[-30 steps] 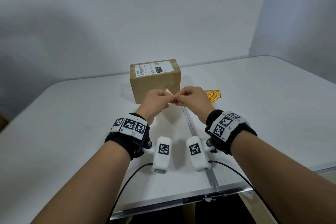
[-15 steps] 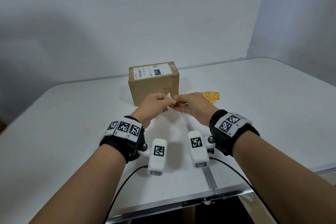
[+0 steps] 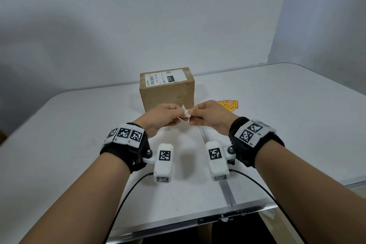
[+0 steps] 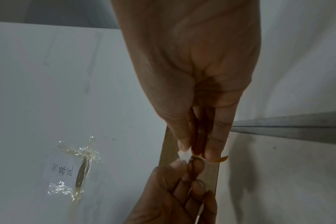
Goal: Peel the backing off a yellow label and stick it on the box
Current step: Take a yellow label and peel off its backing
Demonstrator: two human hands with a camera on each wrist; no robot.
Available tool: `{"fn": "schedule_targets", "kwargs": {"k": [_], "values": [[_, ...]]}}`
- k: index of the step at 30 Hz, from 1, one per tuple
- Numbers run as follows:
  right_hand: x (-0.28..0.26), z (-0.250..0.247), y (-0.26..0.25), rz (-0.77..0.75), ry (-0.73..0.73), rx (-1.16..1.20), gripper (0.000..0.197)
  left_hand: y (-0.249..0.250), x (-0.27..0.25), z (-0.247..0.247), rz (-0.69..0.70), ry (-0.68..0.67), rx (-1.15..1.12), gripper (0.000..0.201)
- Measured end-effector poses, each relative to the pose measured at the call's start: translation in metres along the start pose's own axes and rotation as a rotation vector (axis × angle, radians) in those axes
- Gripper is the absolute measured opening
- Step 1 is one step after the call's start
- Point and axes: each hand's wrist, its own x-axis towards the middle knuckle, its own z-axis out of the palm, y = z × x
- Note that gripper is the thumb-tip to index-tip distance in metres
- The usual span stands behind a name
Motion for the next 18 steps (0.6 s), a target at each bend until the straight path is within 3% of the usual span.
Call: {"fn": "schedule_targets", "kwargs": {"k": [5, 10, 14, 18], "values": [[-0.0001, 0.0015, 0.0002, 0.036, 0.018, 0.071, 0.015, -0.0015, 0.0004, -0.0030, -0.040, -0.001, -0.038, 0.006], [0.0035, 0.0018, 0.0042, -0.001, 0.076, -0.004, 0.015, -0.0034, 0.0016, 0.0023, -0.026, 0.079, -0.032, 0.032], [0.0031, 0.0032, 0.0028, -0.015, 0.087, -0.026, 0.015, -0.0033, 0.0036, 0.0063, -0.030, 0.091, -0.046, 0.022], [0.0023, 0.0019, 0.0017, 0.010, 0.063, -0.042, 0.024, -0.0036, 0.0039, 0.0061, -0.025, 0.081, -0.083, 0.027]]}}
